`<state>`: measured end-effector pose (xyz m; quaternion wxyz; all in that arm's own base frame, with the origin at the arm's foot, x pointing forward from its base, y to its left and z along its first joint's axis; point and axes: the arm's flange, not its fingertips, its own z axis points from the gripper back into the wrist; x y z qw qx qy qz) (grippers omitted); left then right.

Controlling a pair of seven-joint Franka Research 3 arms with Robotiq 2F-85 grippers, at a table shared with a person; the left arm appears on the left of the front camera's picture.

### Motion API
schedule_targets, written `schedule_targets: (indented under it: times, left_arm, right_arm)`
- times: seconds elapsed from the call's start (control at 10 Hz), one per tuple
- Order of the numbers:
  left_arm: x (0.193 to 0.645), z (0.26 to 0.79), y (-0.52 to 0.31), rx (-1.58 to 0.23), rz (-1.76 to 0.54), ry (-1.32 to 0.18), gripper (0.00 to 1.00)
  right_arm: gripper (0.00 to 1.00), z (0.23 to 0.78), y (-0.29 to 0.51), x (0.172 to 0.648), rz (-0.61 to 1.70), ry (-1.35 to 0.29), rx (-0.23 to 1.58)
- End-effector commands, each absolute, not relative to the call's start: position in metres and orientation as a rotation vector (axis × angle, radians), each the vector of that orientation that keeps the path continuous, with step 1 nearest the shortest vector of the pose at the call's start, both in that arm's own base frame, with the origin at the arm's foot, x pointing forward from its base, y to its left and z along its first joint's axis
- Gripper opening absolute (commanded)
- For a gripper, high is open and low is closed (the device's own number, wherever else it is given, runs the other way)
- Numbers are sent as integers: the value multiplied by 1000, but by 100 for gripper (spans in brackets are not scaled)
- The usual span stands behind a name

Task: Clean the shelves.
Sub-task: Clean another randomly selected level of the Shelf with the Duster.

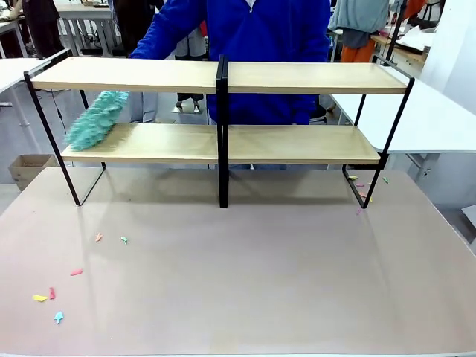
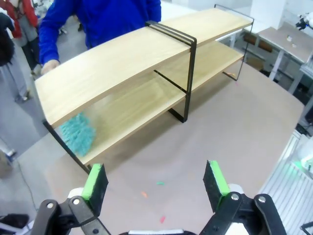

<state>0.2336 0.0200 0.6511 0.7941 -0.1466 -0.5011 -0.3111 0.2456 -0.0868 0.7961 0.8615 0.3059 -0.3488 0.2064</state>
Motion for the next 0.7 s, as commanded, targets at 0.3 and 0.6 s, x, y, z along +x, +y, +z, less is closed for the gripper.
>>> schedule_targets:
  times: [0.3, 0.6]
  left_arm:
    - [235, 650, 20, -321, -670, -1076, 100]
    - [235, 650, 20, -321, -670, -1076, 100]
  right_arm:
    - [12, 783, -244, 238, 343, -791, 728]
    - [12, 754, -261, 253, 223, -919, 707]
